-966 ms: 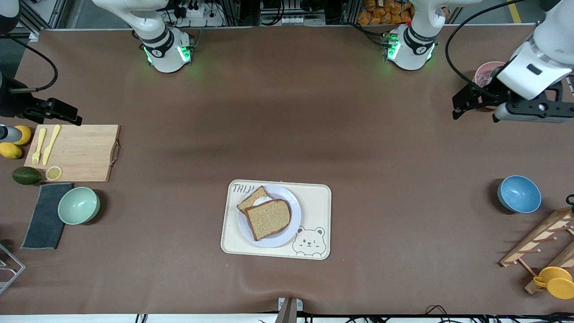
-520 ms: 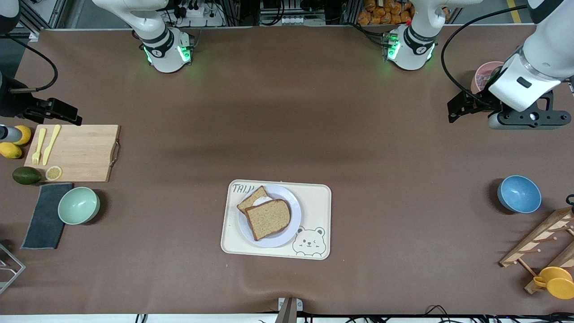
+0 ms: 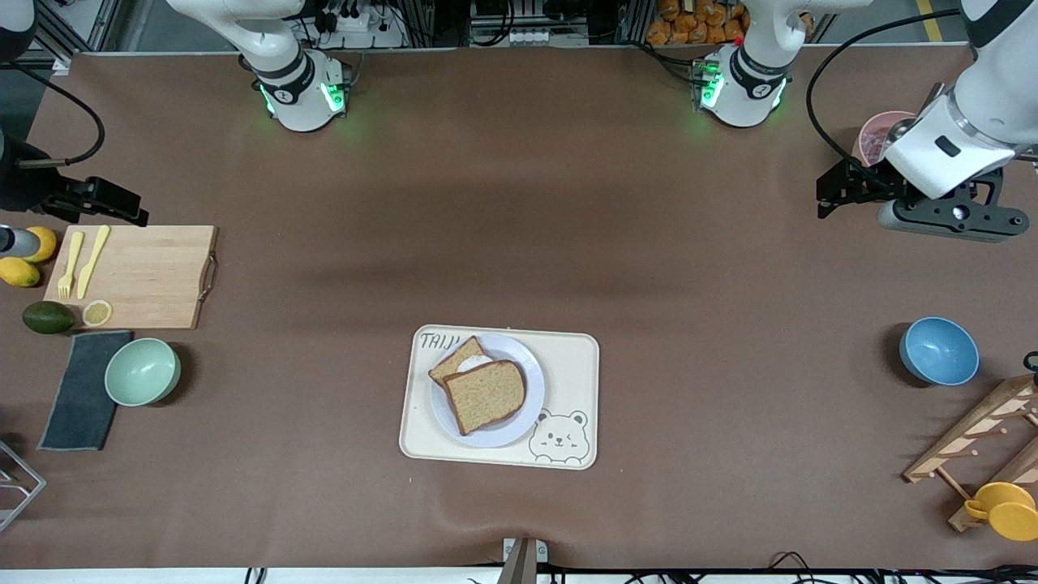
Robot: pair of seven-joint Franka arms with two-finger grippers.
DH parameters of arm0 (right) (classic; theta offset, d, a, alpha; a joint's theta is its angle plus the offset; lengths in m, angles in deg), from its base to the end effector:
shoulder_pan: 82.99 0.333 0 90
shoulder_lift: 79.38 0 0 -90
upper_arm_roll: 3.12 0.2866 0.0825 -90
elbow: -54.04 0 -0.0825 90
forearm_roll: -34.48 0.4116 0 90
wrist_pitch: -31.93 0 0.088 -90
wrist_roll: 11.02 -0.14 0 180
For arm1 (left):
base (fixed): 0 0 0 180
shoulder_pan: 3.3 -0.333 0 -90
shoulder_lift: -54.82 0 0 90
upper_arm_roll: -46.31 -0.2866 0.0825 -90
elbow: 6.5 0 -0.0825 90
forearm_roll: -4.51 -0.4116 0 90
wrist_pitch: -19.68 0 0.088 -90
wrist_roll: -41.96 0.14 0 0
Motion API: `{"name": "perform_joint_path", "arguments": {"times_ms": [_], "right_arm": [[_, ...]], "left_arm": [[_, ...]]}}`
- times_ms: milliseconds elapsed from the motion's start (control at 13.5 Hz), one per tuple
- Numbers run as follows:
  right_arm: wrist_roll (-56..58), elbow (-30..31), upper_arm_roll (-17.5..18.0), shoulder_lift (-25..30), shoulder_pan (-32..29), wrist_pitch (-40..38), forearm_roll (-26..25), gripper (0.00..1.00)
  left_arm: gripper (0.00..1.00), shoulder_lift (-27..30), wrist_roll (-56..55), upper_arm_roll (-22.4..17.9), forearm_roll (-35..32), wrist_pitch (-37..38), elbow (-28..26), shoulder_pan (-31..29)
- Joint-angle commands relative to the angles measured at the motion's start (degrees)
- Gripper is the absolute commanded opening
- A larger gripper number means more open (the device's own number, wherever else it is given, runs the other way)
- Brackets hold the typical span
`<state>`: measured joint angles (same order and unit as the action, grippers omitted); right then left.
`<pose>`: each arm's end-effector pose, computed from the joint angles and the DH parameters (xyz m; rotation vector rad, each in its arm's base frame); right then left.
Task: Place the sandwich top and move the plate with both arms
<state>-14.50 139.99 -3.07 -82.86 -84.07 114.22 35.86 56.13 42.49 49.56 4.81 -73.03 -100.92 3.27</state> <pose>0.5804 -0.0068 0.5508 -3.1118 0.1198 0.1950 0.5698 -0.0996 0.5408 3.1255 -0.2826 -0.0115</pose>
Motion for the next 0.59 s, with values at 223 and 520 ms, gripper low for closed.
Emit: {"name": "perform_joint_path", "arguments": {"times_ms": [223, 520], "right_arm": [[0.67, -0.53, 0.56, -0.22, -1.03, -0.38, 0.21, 1.00], [0.76, -0.53, 0.56, -0.22, -1.03, -0.55, 0.21, 1.00]], "left_arm": [[1.00, -1.14, -0.34, -0.08, -1.09, 1.21, 1.43, 0.56], [1.00, -1.05, -0.52, 0.27, -0.92, 1.30, 1.70, 0.64]]}}
